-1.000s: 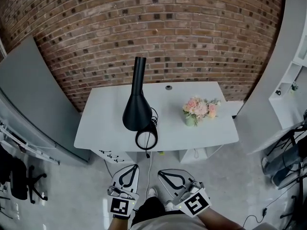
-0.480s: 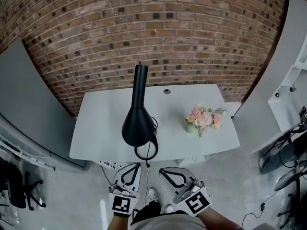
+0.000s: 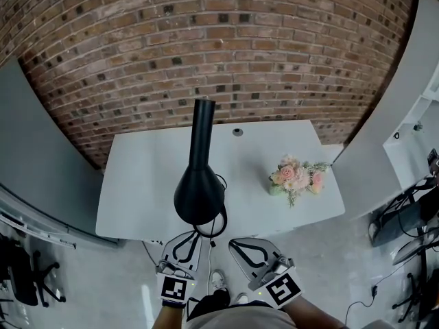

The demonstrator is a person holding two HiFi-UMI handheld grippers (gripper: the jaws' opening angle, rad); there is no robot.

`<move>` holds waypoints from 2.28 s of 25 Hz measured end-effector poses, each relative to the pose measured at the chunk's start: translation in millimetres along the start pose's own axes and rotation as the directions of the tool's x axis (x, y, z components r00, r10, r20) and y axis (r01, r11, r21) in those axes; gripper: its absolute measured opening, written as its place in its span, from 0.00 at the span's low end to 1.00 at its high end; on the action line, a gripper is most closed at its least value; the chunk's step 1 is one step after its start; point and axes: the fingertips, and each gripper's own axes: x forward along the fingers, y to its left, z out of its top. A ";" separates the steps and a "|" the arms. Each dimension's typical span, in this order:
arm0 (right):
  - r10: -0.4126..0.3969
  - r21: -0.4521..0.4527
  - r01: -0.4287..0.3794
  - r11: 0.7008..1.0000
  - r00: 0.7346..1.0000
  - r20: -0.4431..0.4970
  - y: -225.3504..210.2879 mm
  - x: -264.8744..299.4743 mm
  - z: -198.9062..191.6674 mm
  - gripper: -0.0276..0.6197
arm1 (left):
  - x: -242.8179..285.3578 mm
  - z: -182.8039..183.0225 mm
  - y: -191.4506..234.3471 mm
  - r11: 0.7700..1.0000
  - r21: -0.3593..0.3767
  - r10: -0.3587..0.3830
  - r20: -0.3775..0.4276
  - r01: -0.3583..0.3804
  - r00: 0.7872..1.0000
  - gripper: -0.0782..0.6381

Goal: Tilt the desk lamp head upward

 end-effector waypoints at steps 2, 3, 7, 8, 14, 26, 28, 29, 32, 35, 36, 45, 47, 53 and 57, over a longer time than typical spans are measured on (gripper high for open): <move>0.002 0.002 -0.002 1.000 1.000 -0.009 -2.2 5.1 -2.7 0.07 | 3.6 -9.8 2.1 1.000 -0.031 -0.003 -0.019 0.002 1.000 0.12; 0.003 0.005 -0.003 1.000 1.000 -0.013 -3.1 7.6 -4.0 0.07 | 5.4 -15.1 3.1 0.999 -0.047 -0.003 -0.027 0.002 1.000 0.12; 0.011 0.000 -0.011 1.000 0.999 -0.038 -4.5 16.4 -8.3 0.07 | 10.9 -34.1 7.4 0.997 -0.082 -0.009 -0.051 0.004 0.999 0.15; 0.011 0.000 -0.011 1.000 0.999 -0.045 -4.8 18.1 -9.4 0.07 | 11.7 -35.8 8.9 0.996 -0.086 -0.007 -0.047 0.003 0.999 0.19; 0.002 -0.008 -0.003 1.000 0.997 -0.079 -6.9 27.0 -13.0 0.07 | 21.2 -37.9 18.4 0.995 -0.096 -0.004 -0.009 0.003 1.000 0.19; -0.047 -0.013 0.046 0.999 0.990 -0.129 -17.3 35.9 -24.5 0.07 | 43.1 -40.2 32.1 0.999 -0.051 -0.008 0.078 0.012 0.997 0.12; -0.057 -0.013 0.056 0.998 0.990 -0.132 -20.6 37.1 -24.6 0.07 | 48.6 -40.1 33.8 0.998 -0.063 -0.010 0.085 0.015 0.996 0.12; -0.061 -0.017 0.060 0.998 0.989 -0.135 -22.4 37.2 -25.1 0.07 | 51.5 -38.6 34.0 0.998 -0.055 -0.014 0.093 0.019 0.996 0.12; -0.073 -0.019 0.071 0.997 0.988 -0.135 -27.8 38.3 -27.6 0.07 | 58.2 -34.1 34.6 0.999 -0.005 -0.034 0.112 0.034 0.993 0.12; -0.077 -0.010 0.077 0.997 0.988 -0.132 -31.2 41.9 -28.4 0.07 | 62.3 -32.6 41.2 0.999 -0.047 -0.016 0.113 0.022 0.993 0.12; -0.075 -0.009 0.075 0.997 0.988 -0.133 -31.3 43.1 -28.7 0.07 | 63.1 -31.7 43.7 0.997 -0.076 -0.004 0.115 0.013 0.993 0.12; -0.061 -0.029 0.057 0.998 0.989 -0.136 -32.7 52.8 -24.4 0.07 | 58.6 -27.3 47.4 0.984 -0.175 0.009 0.120 0.012 0.993 0.12; -0.059 -0.033 0.055 0.998 0.990 -0.131 -33.2 53.5 -23.7 0.07 | 55.5 -24.8 46.8 0.985 -0.172 0.010 0.119 0.011 0.993 0.12; -0.049 -0.034 0.045 0.998 0.992 -0.119 -32.5 55.0 -21.7 0.07 | 45.9 -13.9 44.1 0.998 -0.055 -0.019 0.106 0.025 0.994 0.12; -0.041 -0.033 0.037 0.999 0.994 -0.102 -31.1 54.3 -20.2 0.07 | 36.4 -6.4 45.7 0.984 -0.175 0.040 0.105 -0.022 0.994 0.12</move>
